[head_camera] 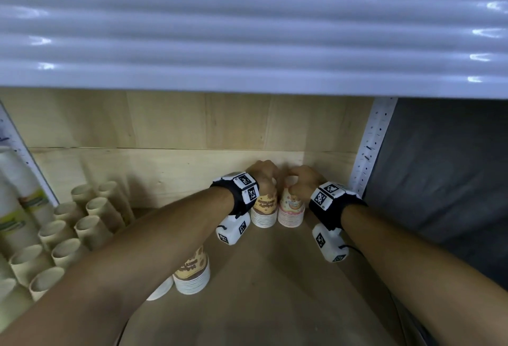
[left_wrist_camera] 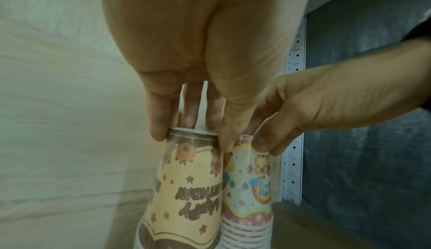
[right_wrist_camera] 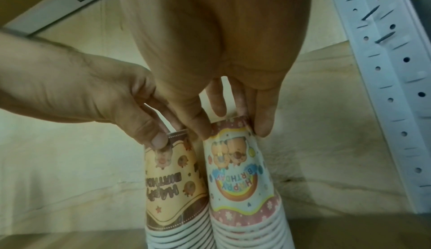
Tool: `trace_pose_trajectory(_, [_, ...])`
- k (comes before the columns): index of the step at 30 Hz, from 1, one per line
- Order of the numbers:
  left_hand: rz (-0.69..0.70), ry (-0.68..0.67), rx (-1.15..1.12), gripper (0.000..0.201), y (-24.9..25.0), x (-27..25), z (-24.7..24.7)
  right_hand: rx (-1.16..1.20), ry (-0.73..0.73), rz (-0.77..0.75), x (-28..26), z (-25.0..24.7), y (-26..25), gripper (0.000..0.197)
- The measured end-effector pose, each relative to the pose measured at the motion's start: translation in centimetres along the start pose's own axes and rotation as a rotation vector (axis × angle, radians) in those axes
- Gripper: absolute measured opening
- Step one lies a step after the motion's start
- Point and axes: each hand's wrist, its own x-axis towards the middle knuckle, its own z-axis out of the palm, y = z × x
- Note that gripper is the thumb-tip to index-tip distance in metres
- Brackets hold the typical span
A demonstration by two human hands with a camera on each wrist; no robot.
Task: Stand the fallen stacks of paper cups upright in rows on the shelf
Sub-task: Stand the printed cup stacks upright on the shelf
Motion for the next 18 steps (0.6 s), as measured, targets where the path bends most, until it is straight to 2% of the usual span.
trace_pose_trajectory(4, [0.017, 0.0, -0.04, 0.057, 0.0, -0.8, -0.8, -0.038, 0.017, 0.017, -0.2, -0.3, 0.0, 0.036])
trace_pose_trajectory(6, [0.029, 0.008, -0.041, 0.053, 0.0, -1.4, -1.6, -0.066, 0.026, 0.015, -0.1, -0.5, -0.2, 0.04])
trace_pose_trajectory(10, [0.015, 0.006, 0.024, 0.048, -0.5, -3.1, -3.8, -0.131, 0.015, -0.031, -1.3, -1.3, -2.8, 0.03])
trace_pose_trajectory(18, [-0.123, -0.044, 0.153, 0.053, -3.2, -8.4, -8.6, -0.115, -0.06, -0.154, -3.4, -0.2, -8.7, 0.048])
